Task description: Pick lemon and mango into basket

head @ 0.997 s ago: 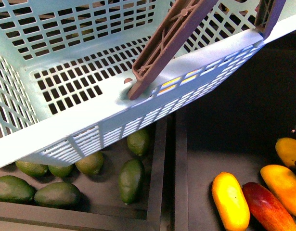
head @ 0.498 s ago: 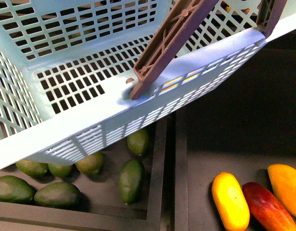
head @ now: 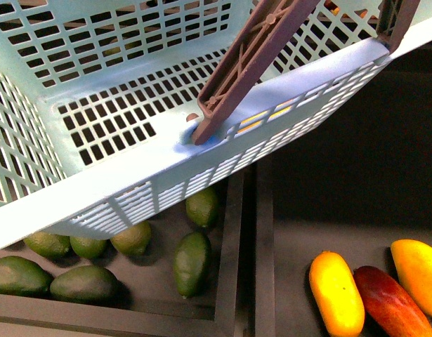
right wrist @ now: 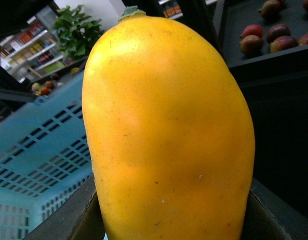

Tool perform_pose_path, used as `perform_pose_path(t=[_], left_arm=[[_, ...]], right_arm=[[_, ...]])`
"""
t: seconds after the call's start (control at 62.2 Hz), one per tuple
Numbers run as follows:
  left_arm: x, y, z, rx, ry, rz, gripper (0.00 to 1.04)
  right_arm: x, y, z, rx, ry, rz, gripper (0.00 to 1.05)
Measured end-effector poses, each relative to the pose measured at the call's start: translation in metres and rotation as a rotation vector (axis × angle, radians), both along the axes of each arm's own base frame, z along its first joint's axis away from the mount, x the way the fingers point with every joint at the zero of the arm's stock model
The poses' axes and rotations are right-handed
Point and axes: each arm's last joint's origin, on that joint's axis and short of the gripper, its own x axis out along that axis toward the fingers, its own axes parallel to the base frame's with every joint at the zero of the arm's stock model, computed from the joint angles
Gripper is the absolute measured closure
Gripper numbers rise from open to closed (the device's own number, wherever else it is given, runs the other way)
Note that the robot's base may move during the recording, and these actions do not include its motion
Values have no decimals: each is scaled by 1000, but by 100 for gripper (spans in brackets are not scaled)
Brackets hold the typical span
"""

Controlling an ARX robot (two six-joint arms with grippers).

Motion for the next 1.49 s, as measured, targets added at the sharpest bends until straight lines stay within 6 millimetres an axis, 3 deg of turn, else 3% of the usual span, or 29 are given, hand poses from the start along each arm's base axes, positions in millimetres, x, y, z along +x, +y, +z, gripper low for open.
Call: perform_pose_path(t=[0.209, 0.498, 0.981, 1.35, 1.495], left_arm=[[0, 0, 0, 0, 0, -1, 79], [0, 0, 0, 0, 0, 0, 79], [0, 0, 0, 0, 0, -1, 79], [0, 0, 0, 0, 0, -1, 79], [0, 0, 0, 0, 0, 0, 79]], right_arm=[[2, 55, 7, 176, 28, 52, 47], [13, 98, 12, 243, 59, 90, 47], [53, 127, 4, 300, 143, 0, 47], [70, 149, -6, 283, 210, -43, 47], [71, 150, -8, 287, 220, -46, 26]])
